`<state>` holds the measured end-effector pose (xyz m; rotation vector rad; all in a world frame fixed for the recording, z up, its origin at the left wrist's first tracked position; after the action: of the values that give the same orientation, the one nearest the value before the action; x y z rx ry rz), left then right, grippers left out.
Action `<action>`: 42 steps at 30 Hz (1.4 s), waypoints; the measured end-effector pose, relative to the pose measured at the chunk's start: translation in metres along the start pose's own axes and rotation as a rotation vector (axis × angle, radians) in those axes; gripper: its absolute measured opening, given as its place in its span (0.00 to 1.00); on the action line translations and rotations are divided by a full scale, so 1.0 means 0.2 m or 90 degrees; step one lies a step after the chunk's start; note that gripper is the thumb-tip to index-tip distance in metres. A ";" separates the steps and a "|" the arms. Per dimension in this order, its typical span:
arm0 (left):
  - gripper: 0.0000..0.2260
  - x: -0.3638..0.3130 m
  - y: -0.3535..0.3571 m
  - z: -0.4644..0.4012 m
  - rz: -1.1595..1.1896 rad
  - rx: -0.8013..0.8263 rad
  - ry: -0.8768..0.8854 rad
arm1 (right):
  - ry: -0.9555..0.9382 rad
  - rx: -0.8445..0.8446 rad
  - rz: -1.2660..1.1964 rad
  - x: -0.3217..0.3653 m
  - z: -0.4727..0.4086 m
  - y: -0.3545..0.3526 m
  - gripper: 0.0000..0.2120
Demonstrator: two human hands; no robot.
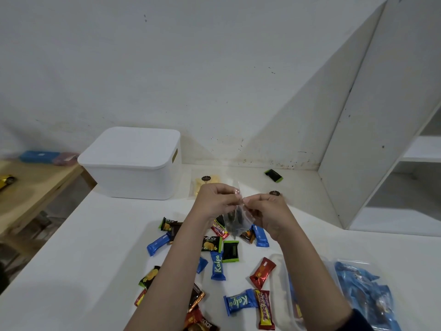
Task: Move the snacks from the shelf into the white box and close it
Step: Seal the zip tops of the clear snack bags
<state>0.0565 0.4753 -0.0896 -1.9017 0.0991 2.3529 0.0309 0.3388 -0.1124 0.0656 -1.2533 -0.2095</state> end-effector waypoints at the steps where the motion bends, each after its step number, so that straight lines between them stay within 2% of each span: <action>1: 0.06 0.00 0.00 0.00 0.004 0.001 0.001 | 0.000 -0.011 -0.006 -0.01 0.00 0.00 0.07; 8: 0.07 0.01 -0.01 -0.02 0.003 -0.043 0.016 | -0.030 -0.085 0.011 -0.01 -0.04 -0.03 0.08; 13: 0.08 0.01 -0.04 -0.04 0.040 -0.096 0.001 | -0.158 -0.040 0.071 0.09 -0.04 0.00 0.07; 16: 0.08 0.00 -0.06 -0.06 0.057 -0.139 -0.002 | -0.195 -0.036 -0.011 0.10 -0.05 -0.05 0.05; 17: 0.08 -0.01 -0.07 -0.07 0.063 -0.147 0.000 | -0.197 -0.047 -0.045 0.07 -0.05 -0.07 0.07; 19: 0.07 -0.03 -0.07 -0.08 0.088 -0.161 0.004 | -0.209 -0.063 -0.084 0.01 -0.06 -0.12 0.17; 21: 0.06 -0.04 -0.06 -0.10 0.127 -0.169 0.002 | -0.220 -0.058 -0.073 -0.08 -0.06 -0.13 0.28; 22: 0.06 -0.04 -0.05 -0.11 0.147 -0.171 -0.002 | -0.220 -0.052 -0.048 -0.13 -0.07 -0.13 0.29; 24: 0.05 -0.04 -0.01 -0.12 0.179 -0.169 -0.011 | -0.211 -0.047 0.031 -0.23 -0.11 -0.13 0.24; 26: 0.05 -0.03 0.03 -0.15 0.201 -0.154 -0.015 | -0.216 -0.068 0.079 -0.29 -0.16 -0.15 0.15; 28: 0.04 -0.03 0.06 -0.17 0.214 -0.132 -0.009 | -0.222 -0.102 0.060 -0.29 -0.21 -0.19 0.06; 30: 0.04 0.00 0.07 -0.21 0.226 -0.133 -0.005 | -0.210 -0.123 0.037 -0.28 -0.27 -0.23 0.04; 33: 0.04 0.13 -0.01 -0.28 0.127 -0.230 -0.003 | -0.179 -0.154 0.051 -0.28 -0.38 -0.30 0.04; 35: 0.14 0.26 -0.08 -0.34 -0.003 -0.274 -0.048 | -0.156 -0.175 0.056 -0.29 -0.46 -0.34 0.07; 37: 0.23 0.43 -0.08 -0.43 -0.080 -0.208 -0.132 | -0.129 -0.200 0.057 -0.31 -0.56 -0.37 0.09; 38: 0.24 0.50 -0.06 -0.47 -0.108 -0.151 -0.168 | -0.114 -0.212 0.057 -0.32 -0.61 -0.39 0.10; 40: 0.18 0.60 -0.01 -0.54 -0.147 -0.062 -0.202 | -0.083 -0.231 0.052 -0.35 -0.70 -0.40 0.11; 42: 0.12 0.64 0.02 -0.61 -0.167 -0.052 -0.189 | -0.041 -0.259 0.045 -0.39 -0.77 -0.42 0.12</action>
<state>0.1488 0.4630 -0.2410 -1.4664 -0.2586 2.4507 0.1443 0.2616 -0.2475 -0.3377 -1.2540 -0.4040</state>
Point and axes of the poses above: each hand's wrist, its own z-axis away from the middle knuckle, its own y-axis out of the palm, x = y × z, the point moved 9 cm from there along -z, towards the middle knuckle, and after that the axes turned 3 degrees about -z, right-handed, at the moved point
